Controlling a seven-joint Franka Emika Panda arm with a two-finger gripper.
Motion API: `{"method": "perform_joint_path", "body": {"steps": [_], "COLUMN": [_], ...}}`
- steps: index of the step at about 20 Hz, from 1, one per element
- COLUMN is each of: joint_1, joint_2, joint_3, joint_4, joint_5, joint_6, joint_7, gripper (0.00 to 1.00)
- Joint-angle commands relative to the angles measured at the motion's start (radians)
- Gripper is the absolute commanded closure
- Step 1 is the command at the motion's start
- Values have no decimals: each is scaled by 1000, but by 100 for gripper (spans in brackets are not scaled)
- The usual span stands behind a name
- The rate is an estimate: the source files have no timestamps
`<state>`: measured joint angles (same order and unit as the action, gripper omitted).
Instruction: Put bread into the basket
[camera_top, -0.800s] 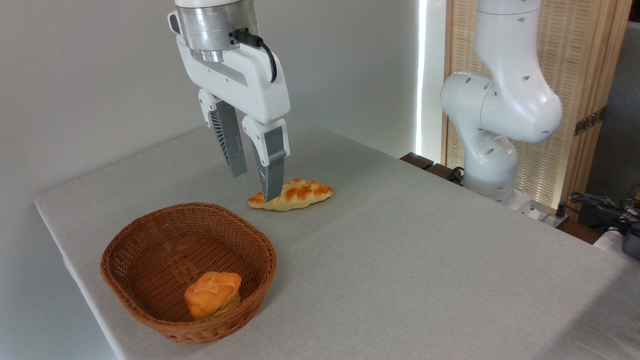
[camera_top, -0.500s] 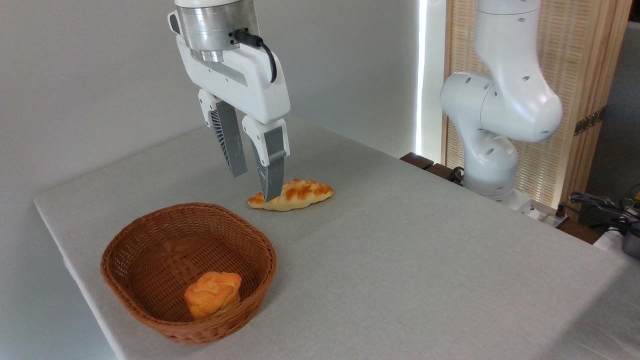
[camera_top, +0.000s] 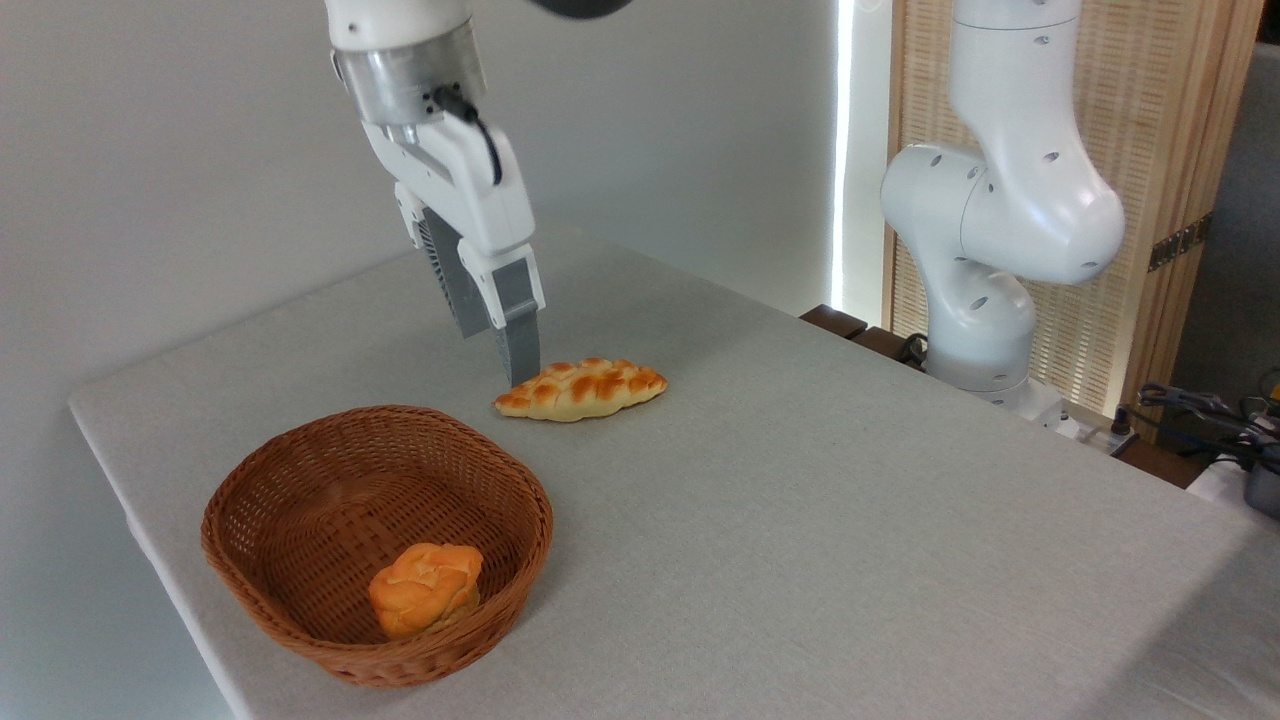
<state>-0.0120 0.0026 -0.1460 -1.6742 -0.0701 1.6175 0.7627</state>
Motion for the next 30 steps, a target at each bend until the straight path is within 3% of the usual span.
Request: {"method": "perform_joint_path", "body": {"steps": [1, 9, 14, 19, 20, 21, 22, 23, 30], "joint_1": [0, -5, -5, -5, -5, -5, -5, -5, -5], "joint_2": [-39, -67, -64, -64, -64, -61, -61, -62, -64], "joint_3": [-72, -289, -319, -325, -325, -326, -325, -325, -322], "joint_4": [-126, -392, -452, -531, -545, -547, -545, -545, -538], "joint_5": [-30, -30, -16, -14, -14, -16, -16, -16, -17], "joint_6": [13, 189, 203, 312, 343, 357, 358, 355, 348], "joint_7": [-13, 0, 66, 67, 67, 67, 67, 67, 69], "gripper": [0, 0, 0, 3, 13, 48, 71, 77, 80]}}
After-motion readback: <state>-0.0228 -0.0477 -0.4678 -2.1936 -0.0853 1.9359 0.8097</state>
